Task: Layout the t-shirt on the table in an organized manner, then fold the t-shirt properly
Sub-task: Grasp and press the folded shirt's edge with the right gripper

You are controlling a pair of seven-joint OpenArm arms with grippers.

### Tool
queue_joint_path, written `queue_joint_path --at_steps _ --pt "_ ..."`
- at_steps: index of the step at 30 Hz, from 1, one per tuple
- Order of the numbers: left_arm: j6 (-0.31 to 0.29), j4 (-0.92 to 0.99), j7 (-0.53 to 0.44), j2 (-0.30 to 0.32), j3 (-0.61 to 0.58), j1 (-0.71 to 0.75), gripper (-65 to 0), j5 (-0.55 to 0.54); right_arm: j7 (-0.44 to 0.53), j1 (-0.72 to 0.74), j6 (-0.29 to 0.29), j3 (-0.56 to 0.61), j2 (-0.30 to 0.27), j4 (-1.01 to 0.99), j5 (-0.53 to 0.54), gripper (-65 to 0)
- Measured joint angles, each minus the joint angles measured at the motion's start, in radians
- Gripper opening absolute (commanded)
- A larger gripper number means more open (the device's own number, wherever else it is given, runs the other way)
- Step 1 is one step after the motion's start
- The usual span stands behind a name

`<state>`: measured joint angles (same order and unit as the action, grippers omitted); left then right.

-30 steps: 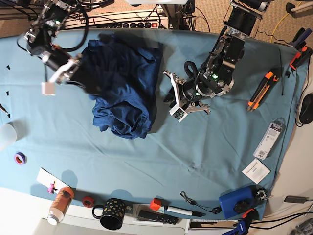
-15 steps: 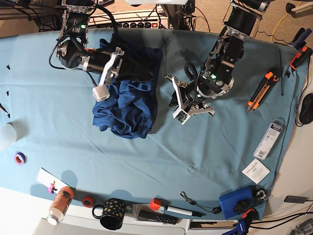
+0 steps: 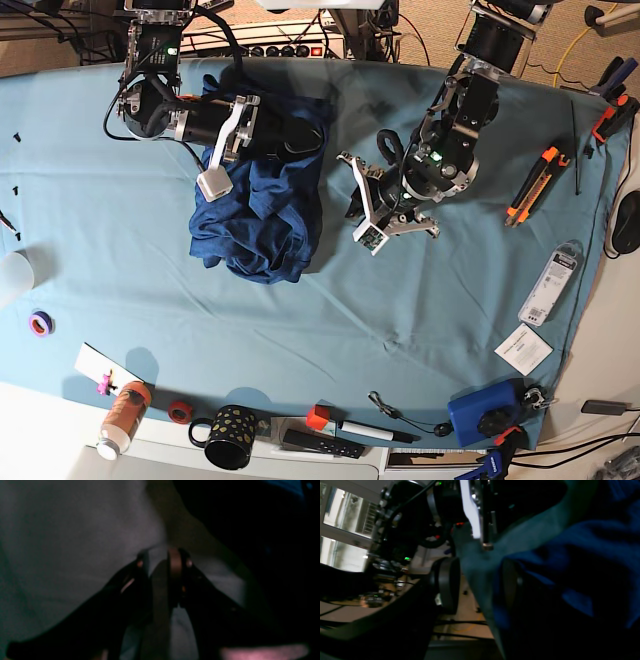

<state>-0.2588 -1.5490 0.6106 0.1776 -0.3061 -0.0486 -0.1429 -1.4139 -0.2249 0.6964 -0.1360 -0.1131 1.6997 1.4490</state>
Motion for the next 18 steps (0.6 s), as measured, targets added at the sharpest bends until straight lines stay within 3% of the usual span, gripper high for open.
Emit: queue_joint_path --at_steps 7,12,15,18 --pt "0.0 0.0 0.008 0.0 0.0 -0.005 -50.5 0.0 -0.003 0.047 0.0 0.0 0.002 0.002 -0.004 -37.8" --pt "0.0 0.0 0.008 0.0 0.0 -0.005 -50.5 0.001 -0.002 0.106 0.0 0.0 0.002 0.004 0.002 -65.0" --pt "0.0 0.0 0.008 0.0 0.0 -0.005 -50.5 0.001 0.0 0.129 0.0 -0.005 0.003 0.004 -0.035 -65.0" --pt "0.0 0.0 0.008 0.0 0.0 -0.005 -50.5 0.0 0.002 0.136 0.0 -0.054 0.007 0.005 -0.185 -65.0"
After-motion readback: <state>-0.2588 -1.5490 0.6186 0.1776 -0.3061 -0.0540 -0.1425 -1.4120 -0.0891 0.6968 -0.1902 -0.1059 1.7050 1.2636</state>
